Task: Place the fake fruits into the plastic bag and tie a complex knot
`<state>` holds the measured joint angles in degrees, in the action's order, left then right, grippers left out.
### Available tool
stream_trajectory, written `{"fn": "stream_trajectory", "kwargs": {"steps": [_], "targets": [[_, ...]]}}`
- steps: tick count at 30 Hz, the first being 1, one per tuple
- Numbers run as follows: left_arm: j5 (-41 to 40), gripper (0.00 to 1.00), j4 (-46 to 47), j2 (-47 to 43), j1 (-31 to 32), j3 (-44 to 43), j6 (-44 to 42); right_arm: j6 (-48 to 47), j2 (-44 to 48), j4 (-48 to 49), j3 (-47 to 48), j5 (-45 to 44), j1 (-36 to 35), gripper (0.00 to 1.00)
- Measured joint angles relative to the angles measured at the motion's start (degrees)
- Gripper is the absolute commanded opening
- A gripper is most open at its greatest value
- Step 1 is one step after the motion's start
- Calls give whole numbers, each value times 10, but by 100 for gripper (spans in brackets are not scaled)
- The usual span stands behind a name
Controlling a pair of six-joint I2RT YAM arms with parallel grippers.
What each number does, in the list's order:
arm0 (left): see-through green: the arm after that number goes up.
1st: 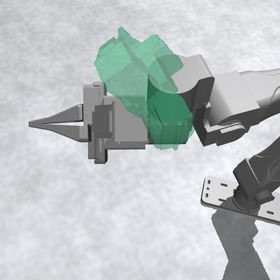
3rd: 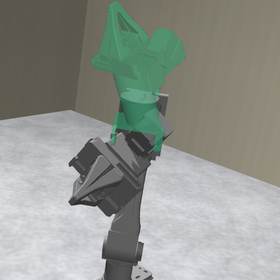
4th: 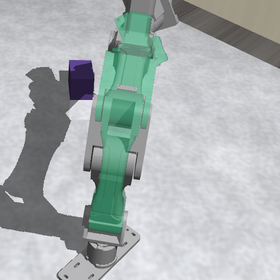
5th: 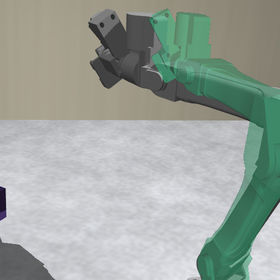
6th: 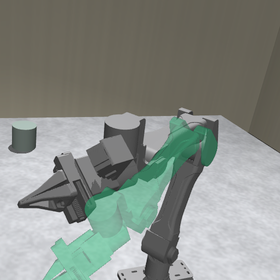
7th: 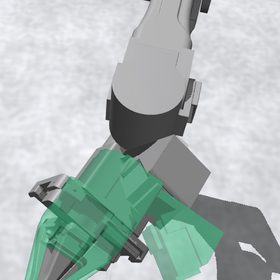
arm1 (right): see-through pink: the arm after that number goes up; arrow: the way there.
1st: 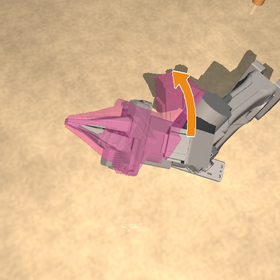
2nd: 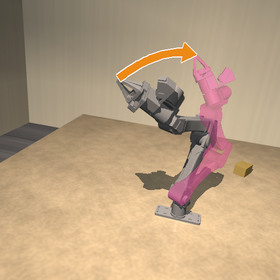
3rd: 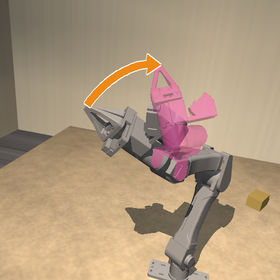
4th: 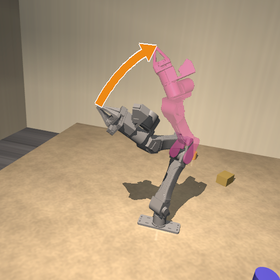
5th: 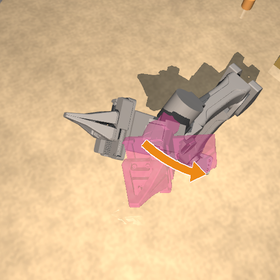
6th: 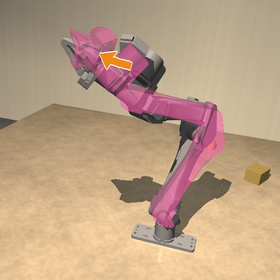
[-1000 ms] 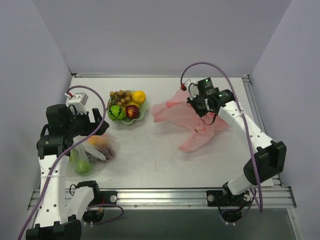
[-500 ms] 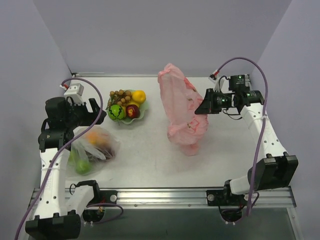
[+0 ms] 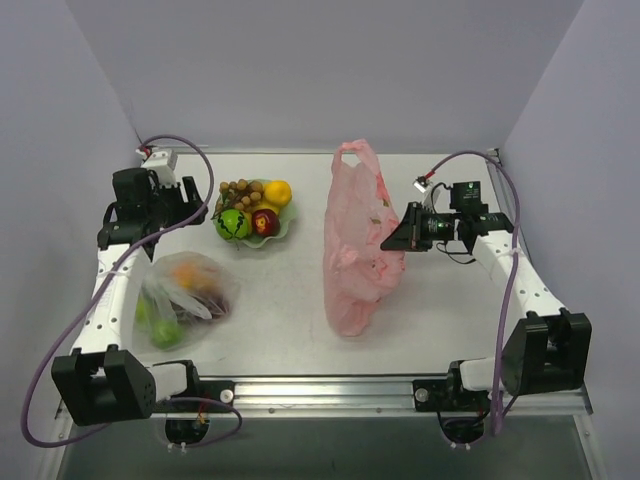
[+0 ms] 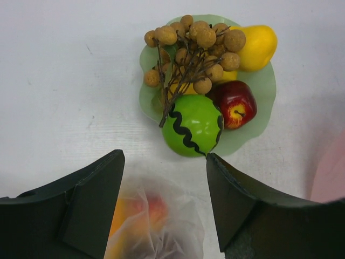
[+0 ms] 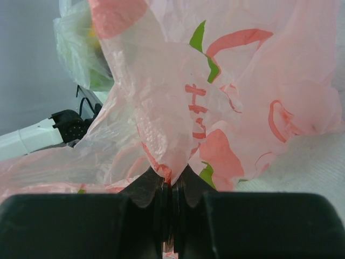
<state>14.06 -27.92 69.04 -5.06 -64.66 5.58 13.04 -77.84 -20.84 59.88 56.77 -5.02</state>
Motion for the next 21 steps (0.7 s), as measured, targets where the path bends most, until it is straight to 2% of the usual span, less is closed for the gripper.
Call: {"fn": "stream_trajectory", "kwargs": {"steps": [5, 12, 21], "targets": [[-2, 65, 45, 88, 10, -30, 8, -12, 16, 15, -3, -10, -8, 0], [6, 67, 83, 198, 10, -64, 31, -43, 18, 17, -3, -47, -54, 0], [32, 66, 101, 278, 11, -85, 58, -82, 28, 1, 5, -97, -116, 0]]}}
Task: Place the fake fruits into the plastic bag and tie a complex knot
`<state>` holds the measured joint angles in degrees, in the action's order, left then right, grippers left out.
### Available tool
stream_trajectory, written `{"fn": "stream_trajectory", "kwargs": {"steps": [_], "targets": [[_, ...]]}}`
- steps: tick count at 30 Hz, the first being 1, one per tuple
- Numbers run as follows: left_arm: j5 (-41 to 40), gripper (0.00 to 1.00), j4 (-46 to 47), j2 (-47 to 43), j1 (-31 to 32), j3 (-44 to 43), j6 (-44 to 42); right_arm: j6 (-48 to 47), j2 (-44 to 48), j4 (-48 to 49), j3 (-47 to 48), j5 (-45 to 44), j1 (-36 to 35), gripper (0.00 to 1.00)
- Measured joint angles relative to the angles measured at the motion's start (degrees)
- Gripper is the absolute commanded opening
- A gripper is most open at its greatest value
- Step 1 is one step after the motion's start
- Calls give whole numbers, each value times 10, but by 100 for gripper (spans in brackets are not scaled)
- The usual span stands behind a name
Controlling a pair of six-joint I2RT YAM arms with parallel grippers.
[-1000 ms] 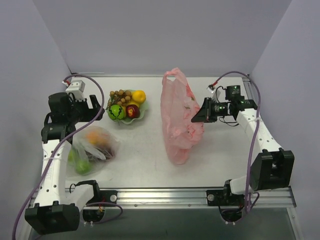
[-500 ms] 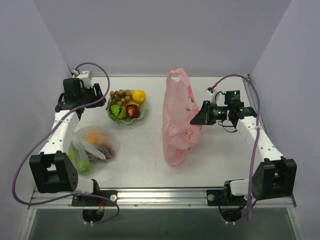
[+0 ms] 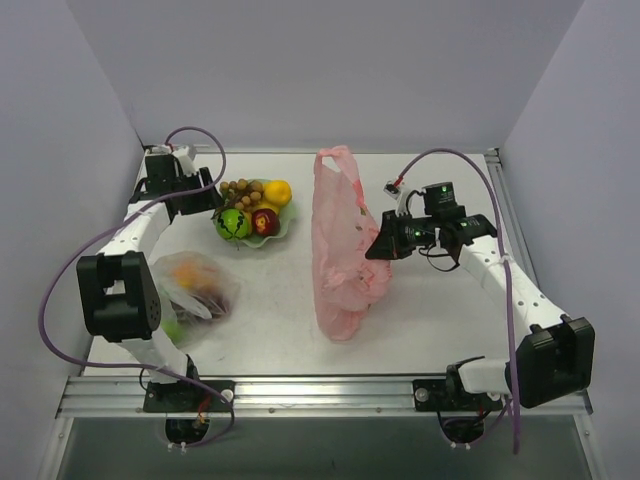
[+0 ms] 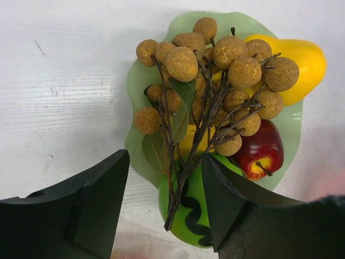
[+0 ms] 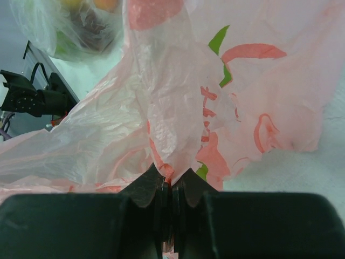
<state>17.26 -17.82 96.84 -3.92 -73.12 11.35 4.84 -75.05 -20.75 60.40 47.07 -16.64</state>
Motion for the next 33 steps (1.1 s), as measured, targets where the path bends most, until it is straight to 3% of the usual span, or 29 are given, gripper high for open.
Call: {"fn": "stream_trajectory", "kwargs": {"steps": [7, 14, 23, 33], "targets": [[29, 59, 16, 35, 3, -4, 19, -17, 1, -16, 25, -23, 0, 0], [49, 30, 23, 66, 5, -32, 39, -28, 1, -30, 46, -28, 0, 0], [79, 1, 44, 62, 5, -40, 59, -35, 1, -39, 47, -32, 0, 0], [123, 0, 89, -10, 5, -45, 94, -50, 1, -39, 47, -43, 0, 0]]}}
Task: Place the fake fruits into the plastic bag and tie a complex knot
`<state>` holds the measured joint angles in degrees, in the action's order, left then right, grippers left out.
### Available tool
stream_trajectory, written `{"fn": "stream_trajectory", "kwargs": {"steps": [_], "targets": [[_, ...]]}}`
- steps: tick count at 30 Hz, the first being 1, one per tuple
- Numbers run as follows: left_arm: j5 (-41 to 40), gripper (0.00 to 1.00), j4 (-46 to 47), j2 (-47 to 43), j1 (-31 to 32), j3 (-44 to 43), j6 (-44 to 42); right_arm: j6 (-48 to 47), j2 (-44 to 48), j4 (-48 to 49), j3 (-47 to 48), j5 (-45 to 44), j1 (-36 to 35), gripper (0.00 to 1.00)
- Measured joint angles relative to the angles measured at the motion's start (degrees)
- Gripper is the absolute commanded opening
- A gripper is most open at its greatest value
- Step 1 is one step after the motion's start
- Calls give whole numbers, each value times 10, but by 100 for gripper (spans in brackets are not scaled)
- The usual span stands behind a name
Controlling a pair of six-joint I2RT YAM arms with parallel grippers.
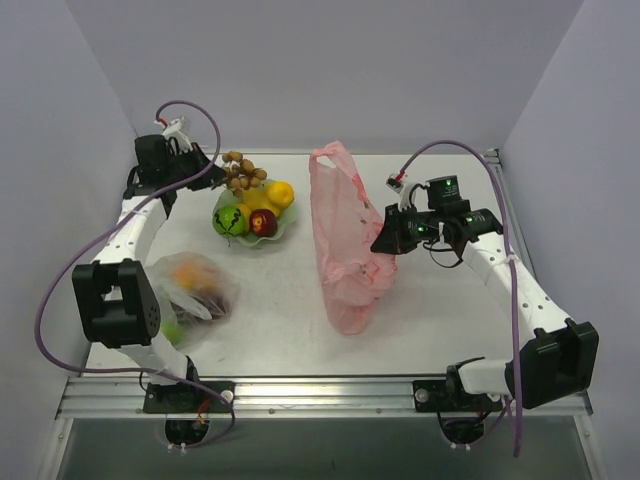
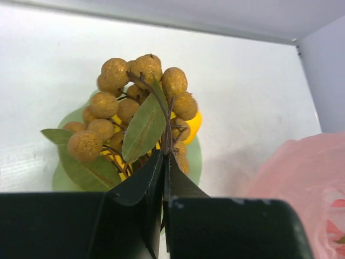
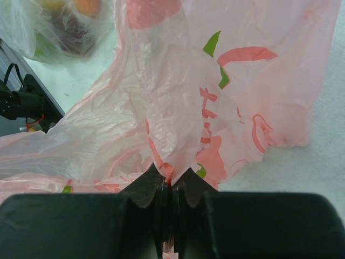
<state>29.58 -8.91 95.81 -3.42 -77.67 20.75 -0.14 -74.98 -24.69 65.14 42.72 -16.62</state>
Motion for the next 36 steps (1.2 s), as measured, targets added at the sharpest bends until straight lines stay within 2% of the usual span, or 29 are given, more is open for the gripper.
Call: {"fn": "stream_trajectory", "kwargs": {"steps": [7, 15, 21, 29, 36], "targets": [[51, 0, 54, -64, 0, -15, 51, -1, 0, 0, 0, -8, -1, 0], [130, 0, 125, -193, 20, -7, 110, 7, 0, 0, 11, -15, -7, 0], [176, 0, 192, -287, 98, 33, 126, 34, 0, 10, 13, -9, -7, 0], [184, 0, 245, -277, 233, 108, 121, 113, -23, 85, -13, 88, 36, 0], [172, 0, 270, -215, 288, 134, 112, 175, -52, 150, -68, 141, 49, 0]]}}
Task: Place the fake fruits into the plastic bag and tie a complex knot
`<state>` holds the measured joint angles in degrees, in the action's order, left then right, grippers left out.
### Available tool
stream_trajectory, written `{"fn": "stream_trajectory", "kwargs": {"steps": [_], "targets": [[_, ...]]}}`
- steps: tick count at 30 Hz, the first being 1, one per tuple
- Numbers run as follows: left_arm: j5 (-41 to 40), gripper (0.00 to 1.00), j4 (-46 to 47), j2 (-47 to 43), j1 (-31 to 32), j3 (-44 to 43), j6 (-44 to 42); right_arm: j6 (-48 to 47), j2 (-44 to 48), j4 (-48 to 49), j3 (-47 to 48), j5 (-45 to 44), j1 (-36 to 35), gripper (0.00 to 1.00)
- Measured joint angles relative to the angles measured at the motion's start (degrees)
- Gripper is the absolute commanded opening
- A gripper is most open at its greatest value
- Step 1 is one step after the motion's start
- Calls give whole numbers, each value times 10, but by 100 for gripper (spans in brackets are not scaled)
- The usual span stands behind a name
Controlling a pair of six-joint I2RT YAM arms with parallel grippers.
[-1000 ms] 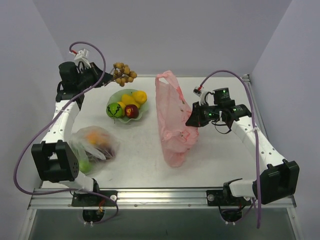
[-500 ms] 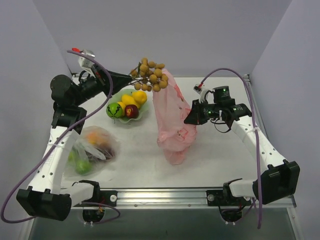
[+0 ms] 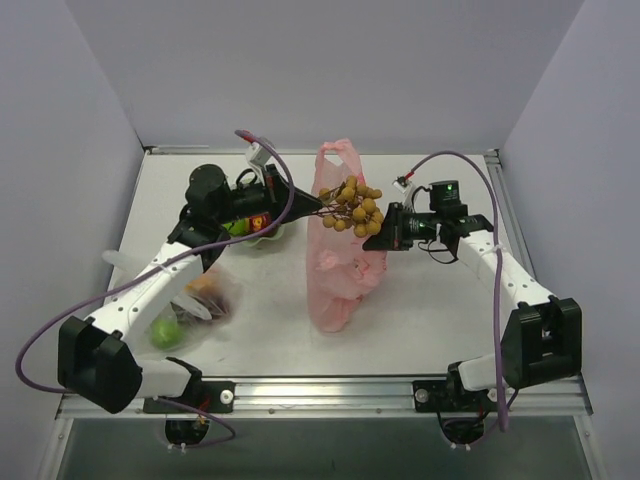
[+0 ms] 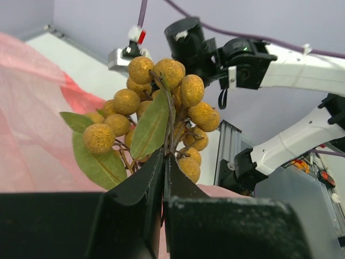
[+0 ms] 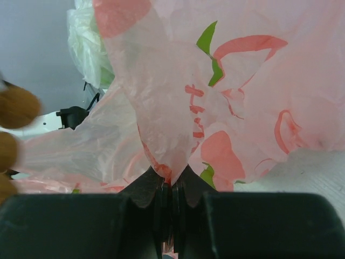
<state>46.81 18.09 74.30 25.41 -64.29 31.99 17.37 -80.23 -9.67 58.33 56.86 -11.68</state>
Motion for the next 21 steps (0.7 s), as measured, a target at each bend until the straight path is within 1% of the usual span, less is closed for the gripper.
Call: {"fn": "stream_trajectory", "kwargs": {"steps": [4, 8, 10, 14, 17, 21], "targets": [[-10, 0, 7, 31, 9, 41, -8, 13, 0, 14, -7, 10, 1, 0], [-29, 0, -2, 37, 5, 103, -22, 17, 0, 26, -9, 14, 8, 0], [-42, 0, -21, 37, 0, 122, -31, 17, 0, 26, -11, 14, 12, 0], [-85, 0, -102, 37, -9, 114, -72, 10, 0, 25, -14, 11, 15, 0], [-111, 0, -169, 36, -22, 90, -99, 0, 2, 21, -14, 10, 15, 0], [-146, 0, -236, 36, -40, 49, -133, -17, 2, 13, -14, 7, 15, 0]]}}
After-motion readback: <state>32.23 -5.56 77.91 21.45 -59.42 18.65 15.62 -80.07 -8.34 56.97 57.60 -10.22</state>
